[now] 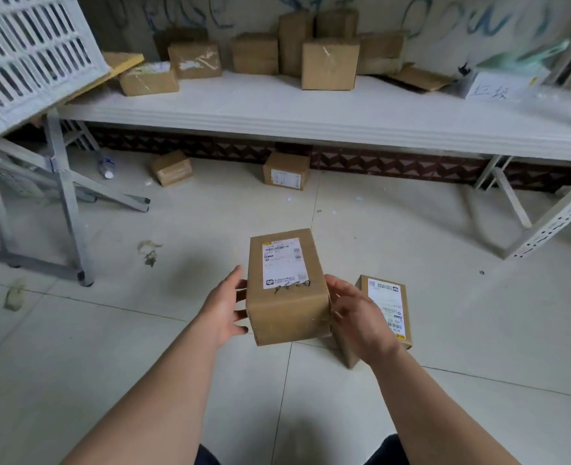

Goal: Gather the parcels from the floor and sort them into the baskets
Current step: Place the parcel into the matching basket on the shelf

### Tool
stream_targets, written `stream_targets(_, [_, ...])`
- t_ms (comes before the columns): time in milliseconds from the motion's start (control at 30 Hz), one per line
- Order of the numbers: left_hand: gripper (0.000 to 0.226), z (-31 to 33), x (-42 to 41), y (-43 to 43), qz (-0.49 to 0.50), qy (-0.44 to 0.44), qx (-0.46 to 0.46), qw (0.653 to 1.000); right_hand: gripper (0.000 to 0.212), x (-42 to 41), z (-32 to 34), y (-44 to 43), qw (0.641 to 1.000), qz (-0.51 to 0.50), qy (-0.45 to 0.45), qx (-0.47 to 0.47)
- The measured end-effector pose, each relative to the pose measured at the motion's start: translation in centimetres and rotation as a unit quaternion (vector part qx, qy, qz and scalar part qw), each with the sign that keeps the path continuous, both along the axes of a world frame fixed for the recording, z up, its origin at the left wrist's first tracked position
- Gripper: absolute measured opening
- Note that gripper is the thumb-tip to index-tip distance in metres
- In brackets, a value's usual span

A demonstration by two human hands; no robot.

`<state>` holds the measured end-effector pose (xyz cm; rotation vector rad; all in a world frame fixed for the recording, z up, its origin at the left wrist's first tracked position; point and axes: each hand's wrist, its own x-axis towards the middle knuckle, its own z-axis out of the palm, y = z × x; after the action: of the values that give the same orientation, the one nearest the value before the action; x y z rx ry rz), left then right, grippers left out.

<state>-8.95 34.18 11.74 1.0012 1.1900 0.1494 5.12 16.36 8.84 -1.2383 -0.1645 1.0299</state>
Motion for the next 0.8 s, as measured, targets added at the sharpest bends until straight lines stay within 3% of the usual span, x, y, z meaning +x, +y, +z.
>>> stream_targets(133, [0.04, 0.2, 0.3, -1.3, 0.005, -0.012, 0.04, 0.999, 0.063, -0.4, -0.2, -0.8, 0.999, -0.031, 0.016, 0.009])
stream_targets(300, [0.018, 0.2, 1.1, -2.4, 0.008, -0.032, 0.093, 0.995, 0.05, -0.2, 0.2, -1.4, 0.997, -0.071, 0.005, 0.003])
stream_targets(533, [0.02, 1.8, 5.4, -6.1, -0.052, -0.125, 0.102, 0.986, 0.027, 2.5, 2.4, -5.3, 0.984, -0.161, -0.073, -0.022])
stream_targets(800, [0.02, 0.2, 10.9, -11.0, -0.15, -0.154, 0.063, 0.974, 0.028, 6.7, 2.0, -10.6, 0.958, -0.257, -0.116, -0.05])
